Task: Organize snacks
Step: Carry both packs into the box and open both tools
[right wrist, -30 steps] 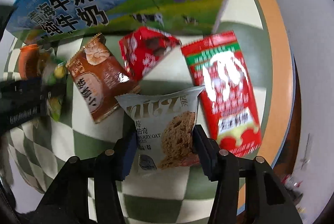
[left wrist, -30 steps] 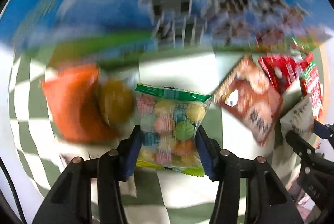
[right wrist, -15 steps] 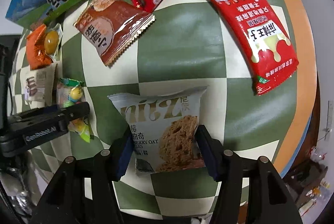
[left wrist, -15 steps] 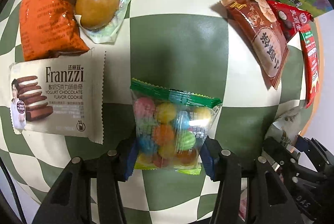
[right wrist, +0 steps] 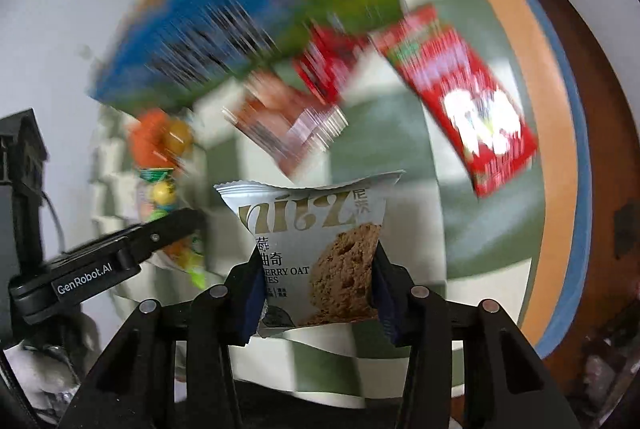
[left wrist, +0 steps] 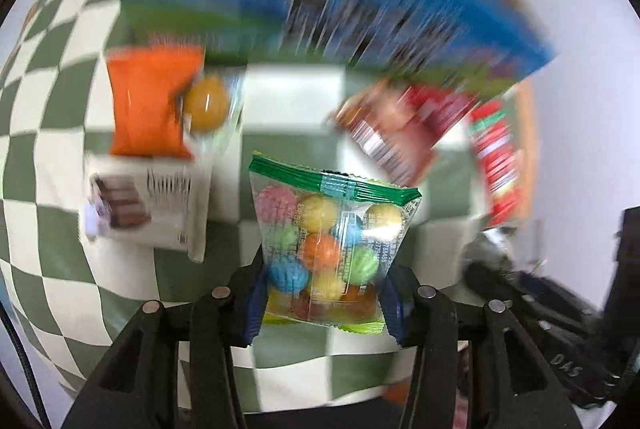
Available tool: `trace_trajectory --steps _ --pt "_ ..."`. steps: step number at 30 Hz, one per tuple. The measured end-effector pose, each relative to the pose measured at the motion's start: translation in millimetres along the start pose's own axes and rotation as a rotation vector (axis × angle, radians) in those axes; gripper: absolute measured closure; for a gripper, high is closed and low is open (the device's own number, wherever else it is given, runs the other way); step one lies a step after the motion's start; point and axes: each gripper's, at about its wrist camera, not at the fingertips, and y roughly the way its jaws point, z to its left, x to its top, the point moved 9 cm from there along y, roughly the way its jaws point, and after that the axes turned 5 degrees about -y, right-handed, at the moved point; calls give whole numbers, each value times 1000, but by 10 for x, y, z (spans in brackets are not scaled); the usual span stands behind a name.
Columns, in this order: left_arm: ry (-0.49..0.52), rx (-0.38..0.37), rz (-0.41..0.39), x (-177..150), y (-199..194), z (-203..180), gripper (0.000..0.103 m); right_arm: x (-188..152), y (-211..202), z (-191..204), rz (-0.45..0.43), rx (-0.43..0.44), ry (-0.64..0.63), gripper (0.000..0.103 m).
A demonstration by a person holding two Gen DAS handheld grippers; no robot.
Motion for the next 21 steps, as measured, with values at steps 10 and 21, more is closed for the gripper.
trace_trajectory --steps 10,21 --pt "-13 -66 -143 1379 -855 -476 58 1657 -934 694 -242 49 -132 54" --pt "-87 95 41 2143 -79 -169 58 2546 -124 474 -65 -80 -143 54"
